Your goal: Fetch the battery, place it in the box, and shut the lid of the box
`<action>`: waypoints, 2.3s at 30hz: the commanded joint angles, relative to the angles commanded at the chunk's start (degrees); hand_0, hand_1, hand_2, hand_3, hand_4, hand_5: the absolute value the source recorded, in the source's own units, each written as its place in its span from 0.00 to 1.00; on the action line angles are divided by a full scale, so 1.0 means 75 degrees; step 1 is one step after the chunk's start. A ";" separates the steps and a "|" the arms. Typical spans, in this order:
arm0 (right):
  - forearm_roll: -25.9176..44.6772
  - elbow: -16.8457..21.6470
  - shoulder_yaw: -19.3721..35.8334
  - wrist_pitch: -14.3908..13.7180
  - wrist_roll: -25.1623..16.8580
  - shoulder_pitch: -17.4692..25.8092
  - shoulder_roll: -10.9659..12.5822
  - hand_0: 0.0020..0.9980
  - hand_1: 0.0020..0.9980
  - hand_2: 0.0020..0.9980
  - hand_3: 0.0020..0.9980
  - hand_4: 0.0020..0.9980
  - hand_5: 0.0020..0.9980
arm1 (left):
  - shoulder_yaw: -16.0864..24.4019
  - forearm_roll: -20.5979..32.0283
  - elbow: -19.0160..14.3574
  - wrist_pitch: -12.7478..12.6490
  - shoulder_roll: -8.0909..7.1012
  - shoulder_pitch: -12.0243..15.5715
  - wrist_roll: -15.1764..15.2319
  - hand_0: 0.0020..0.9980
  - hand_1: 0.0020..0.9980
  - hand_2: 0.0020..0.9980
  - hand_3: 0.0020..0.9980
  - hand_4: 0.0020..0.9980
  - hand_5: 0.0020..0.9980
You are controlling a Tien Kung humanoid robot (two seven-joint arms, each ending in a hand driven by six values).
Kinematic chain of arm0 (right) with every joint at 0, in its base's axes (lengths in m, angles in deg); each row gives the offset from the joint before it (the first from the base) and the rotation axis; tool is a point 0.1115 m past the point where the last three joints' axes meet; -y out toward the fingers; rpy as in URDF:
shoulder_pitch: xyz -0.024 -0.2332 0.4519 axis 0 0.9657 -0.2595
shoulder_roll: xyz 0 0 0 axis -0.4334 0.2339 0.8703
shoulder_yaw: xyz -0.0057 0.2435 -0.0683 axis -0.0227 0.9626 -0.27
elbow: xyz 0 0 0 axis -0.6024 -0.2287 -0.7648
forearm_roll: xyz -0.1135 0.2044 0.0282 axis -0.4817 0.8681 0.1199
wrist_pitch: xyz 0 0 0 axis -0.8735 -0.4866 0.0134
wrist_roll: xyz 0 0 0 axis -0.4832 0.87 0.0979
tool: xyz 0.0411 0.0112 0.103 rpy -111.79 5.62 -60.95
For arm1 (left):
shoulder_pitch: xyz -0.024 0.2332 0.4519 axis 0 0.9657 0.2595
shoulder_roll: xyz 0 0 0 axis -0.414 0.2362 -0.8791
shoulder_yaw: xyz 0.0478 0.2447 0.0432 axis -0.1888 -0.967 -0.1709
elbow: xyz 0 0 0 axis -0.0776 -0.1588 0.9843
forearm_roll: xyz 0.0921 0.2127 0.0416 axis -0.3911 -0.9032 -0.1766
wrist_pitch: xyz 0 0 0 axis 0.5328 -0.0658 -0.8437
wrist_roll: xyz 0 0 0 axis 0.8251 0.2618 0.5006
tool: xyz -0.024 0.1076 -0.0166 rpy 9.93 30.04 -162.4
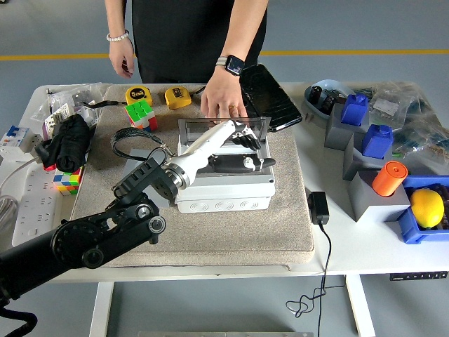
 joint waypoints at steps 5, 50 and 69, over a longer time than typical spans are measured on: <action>0.0002 -0.0007 0.0004 0.0000 0.0001 -0.0004 0.0003 0.71 0.67 0.68 0.63 0.99 0.57 | 0.0432 0.0205 -0.0640 -0.0109 -0.0126 -0.0011 0.0191 0.45 0.54 0.54 0.49 0.99 0.57; 0.0013 -0.0014 0.0019 0.0003 0.0005 0.0005 -0.0003 0.71 0.67 0.68 0.63 0.99 0.57 | 0.0299 -0.1244 -0.0838 0.0891 -0.0268 0.0237 -0.1400 0.63 0.63 0.60 0.57 1.00 0.59; 0.0008 0.0012 0.0034 0.0001 -0.0002 0.0008 -0.0021 0.71 0.67 0.68 0.63 0.99 0.57 | 0.0264 -0.1036 -0.0900 0.0982 -0.0308 0.0420 -0.1407 0.62 0.62 0.60 0.57 1.00 0.61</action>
